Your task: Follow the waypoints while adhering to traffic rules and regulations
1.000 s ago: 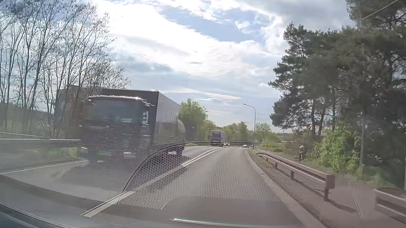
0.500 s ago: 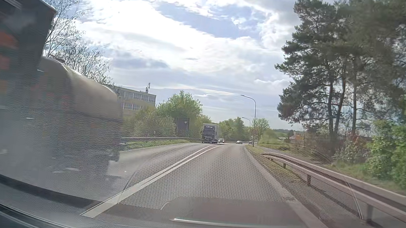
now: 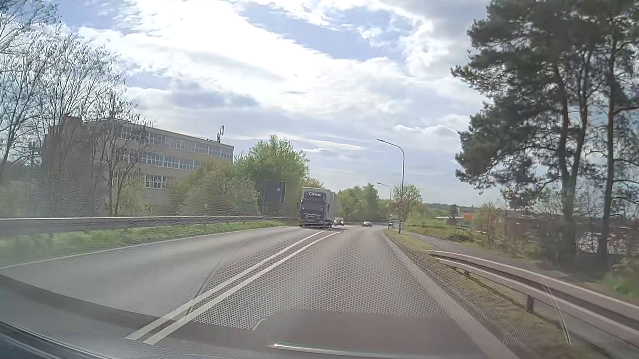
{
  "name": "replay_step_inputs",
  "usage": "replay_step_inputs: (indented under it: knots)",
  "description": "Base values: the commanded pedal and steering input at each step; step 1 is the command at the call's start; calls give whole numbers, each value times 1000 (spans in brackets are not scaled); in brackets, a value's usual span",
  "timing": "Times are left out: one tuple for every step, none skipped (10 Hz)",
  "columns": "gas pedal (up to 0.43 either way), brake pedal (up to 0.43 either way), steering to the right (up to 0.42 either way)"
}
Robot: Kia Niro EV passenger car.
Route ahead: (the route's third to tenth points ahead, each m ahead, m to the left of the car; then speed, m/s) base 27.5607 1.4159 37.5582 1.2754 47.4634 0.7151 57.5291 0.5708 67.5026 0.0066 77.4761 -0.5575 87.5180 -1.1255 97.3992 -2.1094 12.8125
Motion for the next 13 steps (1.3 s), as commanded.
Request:
replay_step_inputs:
  knots:
    - [0,0,8]
    - [0,0,8]
    - [0,0,8]
    - [0,0,8]
    - [0,0,8]
    - [0,0,8]
    - [0,0,8]
    - [0,0,8]
    - [0,0,7]
    - [0,0,6]
    - [0,0,5]
    - [0,0,4]
    - [0,0,4]
